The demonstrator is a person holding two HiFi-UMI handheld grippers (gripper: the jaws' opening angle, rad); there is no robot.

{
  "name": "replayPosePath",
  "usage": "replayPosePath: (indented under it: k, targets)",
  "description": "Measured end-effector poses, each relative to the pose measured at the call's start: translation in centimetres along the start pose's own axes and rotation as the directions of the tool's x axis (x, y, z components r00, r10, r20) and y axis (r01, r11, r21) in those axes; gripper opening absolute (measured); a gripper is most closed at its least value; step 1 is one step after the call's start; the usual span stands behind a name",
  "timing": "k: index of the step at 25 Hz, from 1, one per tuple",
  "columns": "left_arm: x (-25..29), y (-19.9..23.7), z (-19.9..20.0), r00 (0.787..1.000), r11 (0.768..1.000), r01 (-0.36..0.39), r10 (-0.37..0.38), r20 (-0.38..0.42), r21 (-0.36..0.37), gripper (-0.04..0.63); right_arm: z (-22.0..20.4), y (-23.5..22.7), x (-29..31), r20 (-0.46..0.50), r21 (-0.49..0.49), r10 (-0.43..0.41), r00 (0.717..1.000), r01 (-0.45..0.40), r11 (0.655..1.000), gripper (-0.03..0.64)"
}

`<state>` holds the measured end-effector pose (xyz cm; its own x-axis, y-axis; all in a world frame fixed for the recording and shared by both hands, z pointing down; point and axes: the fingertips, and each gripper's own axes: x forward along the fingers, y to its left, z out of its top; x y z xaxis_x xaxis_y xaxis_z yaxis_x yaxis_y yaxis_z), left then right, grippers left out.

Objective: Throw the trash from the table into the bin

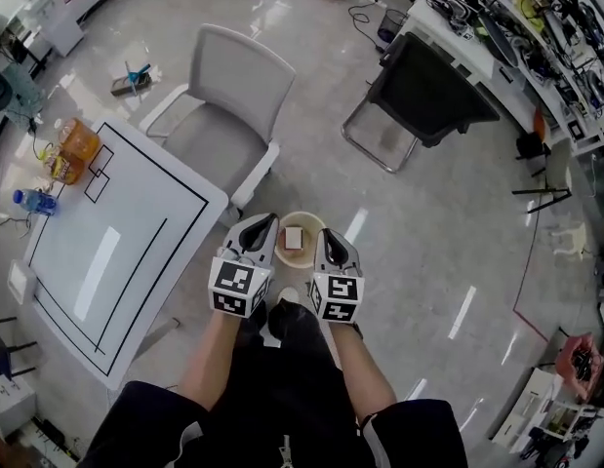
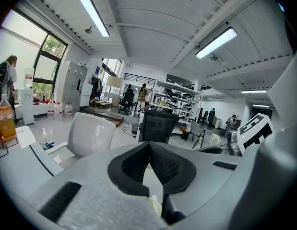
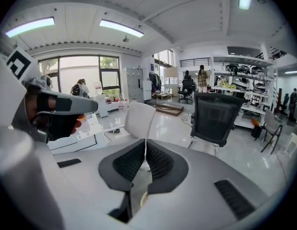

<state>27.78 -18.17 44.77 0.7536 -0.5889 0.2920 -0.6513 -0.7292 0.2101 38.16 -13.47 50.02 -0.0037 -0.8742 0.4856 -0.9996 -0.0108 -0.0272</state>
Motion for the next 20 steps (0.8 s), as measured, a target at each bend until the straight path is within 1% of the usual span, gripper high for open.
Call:
replayPosePath:
  k: [5, 8, 10, 13, 16, 20]
  targets:
    - [-2.7, -0.4, 1.0, 0.994, 0.994, -0.107, 0.106, 0.027, 0.017, 0.008, 1.5, 2.1, -0.5, 0.022, -0.042, 0.121, 0.992, -0.12, 0.992, 0.018]
    - [-5.2, 0.7, 1.7, 0.98, 0.982, -0.19, 0.19, 0.057, -0.004, 0.008, 2.7, 4.5, -0.5, 0.043, -0.08, 0.21, 0.977, -0.206, 0.975, 0.018]
    - [-7.3, 2.1, 1.7, 0.964, 0.967, -0.254, 0.256, 0.071, -0.029, 0.008, 3.5, 6.8, -0.4, 0.052, -0.108, 0.275, 0.96, -0.268, 0.957, 0.018]
    - [-10.9, 4.4, 1.4, 0.93, 0.934, -0.351, 0.357, 0.087, -0.069, 0.008, 4.6, 11.2, -0.9, 0.056, -0.152, 0.374, 0.926, -0.362, 0.92, 0.018]
    - [-14.7, 6.4, 1.0, 0.901, 0.904, -0.418, 0.425, 0.09, -0.089, 0.008, 5.7, 16.3, -1.7, 0.062, -0.185, 0.462, 0.885, -0.444, 0.876, 0.018]
    - [-20.7, 9.3, -0.2, 0.859, 0.862, -0.497, 0.505, 0.088, -0.098, 0.008, 6.3, 23.9, -3.3, 0.054, -0.225, 0.565, 0.823, -0.542, 0.81, 0.018]
